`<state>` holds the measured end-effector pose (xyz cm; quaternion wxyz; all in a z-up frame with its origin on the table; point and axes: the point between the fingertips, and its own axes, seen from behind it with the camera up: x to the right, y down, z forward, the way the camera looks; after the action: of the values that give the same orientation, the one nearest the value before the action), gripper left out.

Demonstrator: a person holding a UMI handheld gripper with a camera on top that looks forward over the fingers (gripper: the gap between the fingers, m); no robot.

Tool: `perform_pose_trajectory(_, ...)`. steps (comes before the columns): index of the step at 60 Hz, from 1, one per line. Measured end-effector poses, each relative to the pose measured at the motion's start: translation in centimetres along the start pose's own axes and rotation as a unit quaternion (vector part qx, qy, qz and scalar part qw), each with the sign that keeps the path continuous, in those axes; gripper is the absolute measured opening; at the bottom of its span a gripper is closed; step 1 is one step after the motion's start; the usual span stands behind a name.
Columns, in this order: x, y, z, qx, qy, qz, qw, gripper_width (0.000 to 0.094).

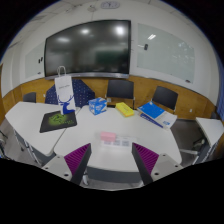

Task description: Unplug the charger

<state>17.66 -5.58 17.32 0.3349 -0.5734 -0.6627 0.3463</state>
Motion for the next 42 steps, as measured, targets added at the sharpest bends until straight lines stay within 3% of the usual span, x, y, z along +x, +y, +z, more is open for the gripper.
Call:
perform_pose_trajectory(16,-3.3,1.7,9.6,0.043,0.024,0.023,0.999,0.0857)
perform_pose_trajectory(23,-2.5,2.9,13.9,0.043,0.041,0.030,0.998,0.0853)
perform_pose_trajectory(42,-2.0,3.4,22.0,0.052,0.033,0.040,0.997,0.0854)
